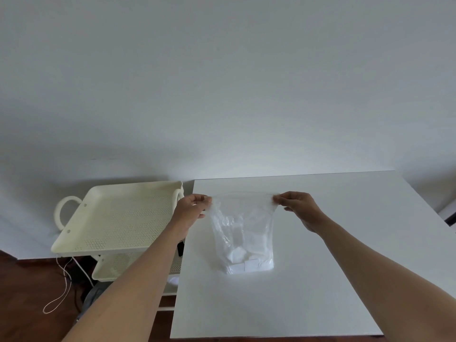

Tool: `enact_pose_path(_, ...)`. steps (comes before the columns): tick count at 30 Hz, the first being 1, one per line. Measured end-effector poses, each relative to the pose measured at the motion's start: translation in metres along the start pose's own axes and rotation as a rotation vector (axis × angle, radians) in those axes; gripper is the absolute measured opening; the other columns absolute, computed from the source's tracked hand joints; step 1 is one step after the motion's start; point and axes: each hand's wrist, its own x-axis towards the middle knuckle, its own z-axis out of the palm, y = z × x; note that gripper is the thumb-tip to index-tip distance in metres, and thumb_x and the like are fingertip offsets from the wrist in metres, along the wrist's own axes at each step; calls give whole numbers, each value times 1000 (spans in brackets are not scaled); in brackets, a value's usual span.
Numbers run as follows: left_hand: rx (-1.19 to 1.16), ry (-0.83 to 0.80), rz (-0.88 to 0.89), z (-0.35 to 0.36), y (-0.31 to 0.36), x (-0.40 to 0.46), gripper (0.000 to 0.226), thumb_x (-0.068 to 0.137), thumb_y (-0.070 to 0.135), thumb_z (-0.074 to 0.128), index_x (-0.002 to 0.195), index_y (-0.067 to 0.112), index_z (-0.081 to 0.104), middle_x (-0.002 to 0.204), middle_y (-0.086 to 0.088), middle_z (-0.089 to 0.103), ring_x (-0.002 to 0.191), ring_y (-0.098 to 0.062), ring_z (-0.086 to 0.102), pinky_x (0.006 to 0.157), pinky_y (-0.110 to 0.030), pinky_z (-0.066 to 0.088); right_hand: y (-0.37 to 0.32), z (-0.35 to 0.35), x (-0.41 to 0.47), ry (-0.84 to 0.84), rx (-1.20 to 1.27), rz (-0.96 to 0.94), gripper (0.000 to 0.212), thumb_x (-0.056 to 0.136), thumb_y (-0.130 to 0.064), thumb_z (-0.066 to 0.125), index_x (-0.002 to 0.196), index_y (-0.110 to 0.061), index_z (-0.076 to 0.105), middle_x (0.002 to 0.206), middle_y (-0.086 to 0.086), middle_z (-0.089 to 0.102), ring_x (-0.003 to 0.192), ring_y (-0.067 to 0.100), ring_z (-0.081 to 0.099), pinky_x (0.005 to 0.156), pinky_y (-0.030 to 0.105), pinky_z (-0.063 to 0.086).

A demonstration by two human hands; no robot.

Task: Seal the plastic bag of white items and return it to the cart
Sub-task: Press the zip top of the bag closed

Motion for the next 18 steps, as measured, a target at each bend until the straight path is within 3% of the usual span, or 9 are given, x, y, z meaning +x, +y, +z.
enact_pose_path(3, 26, -18, 5, -2, 0, -1, 22, 89, 26, 77, 102, 9, 75, 102, 0, 73, 98, -12, 68, 88, -32, 59, 0, 0, 2, 26, -12, -1, 17, 86, -25, 80, 91, -10, 81, 107, 10, 79, 103, 20, 65, 100, 37, 49)
enact_pose_path(7, 109, 28, 24, -3, 2, -1, 18, 90, 22, 76, 101, 7, 75, 90, 2, 67, 92, -19, 62, 89, -34, 53, -2, 5, -3, -31, -12, -1, 27, 85, -36, 79, 98, -13, 81, 105, 1, 80, 106, 15, 72, 91, 32, 49)
enact_pose_path(9, 139, 47, 47, -5, 3, -1, 14, 89, 24, 77, 96, 11, 77, 86, 4, 66, 102, -23, 62, 87, -31, 49, -3, 7, -6, -66, -8, 1, 35, 83, -42, 78, 105, -16, 81, 108, 0, 80, 106, 14, 73, 90, 31, 49)
enact_pose_path(10, 149, 48, 52, -6, 3, -1, 13, 88, 24, 78, 94, 13, 78, 94, 2, 69, 113, -25, 61, 92, -30, 48, -3, 7, -7, -75, -5, 1, 37, 82, -44, 78, 107, -16, 80, 109, -1, 80, 107, 14, 73, 91, 31, 50)
enact_pose_path(12, 158, 52, 42, -7, 3, -2, 11, 85, 27, 81, 92, 18, 79, 129, -11, 64, 132, -30, 53, 103, -36, 49, -3, 6, -8, -63, 6, 3, 35, 83, -41, 80, 106, -15, 80, 109, 0, 80, 107, 16, 73, 93, 33, 52)
enact_pose_path(14, 122, 60, 29, -9, 4, -4, 13, 84, 28, 82, 94, 19, 80, 143, -14, 55, 127, -29, 57, 93, -32, 54, -1, 4, -8, -32, 16, 4, 28, 86, -34, 79, 102, -11, 80, 107, 3, 80, 108, 20, 73, 95, 34, 52)
enact_pose_path(16, 50, 40, 19, -9, 4, -7, 18, 83, 26, 83, 98, 16, 80, 127, -4, 67, 114, -23, 65, 78, -22, 55, 1, 4, -7, -9, 16, -5, 22, 87, -29, 79, 96, -9, 80, 106, 4, 80, 110, 21, 71, 94, 33, 52)
enact_pose_path(18, -5, 20, 4, -9, 2, -9, 20, 83, 25, 82, 100, 14, 79, 107, 4, 73, 102, -16, 67, 74, -20, 56, 1, 4, -6, 12, 15, -12, 18, 87, -26, 80, 92, -8, 80, 107, 5, 80, 111, 21, 69, 96, 34, 51)
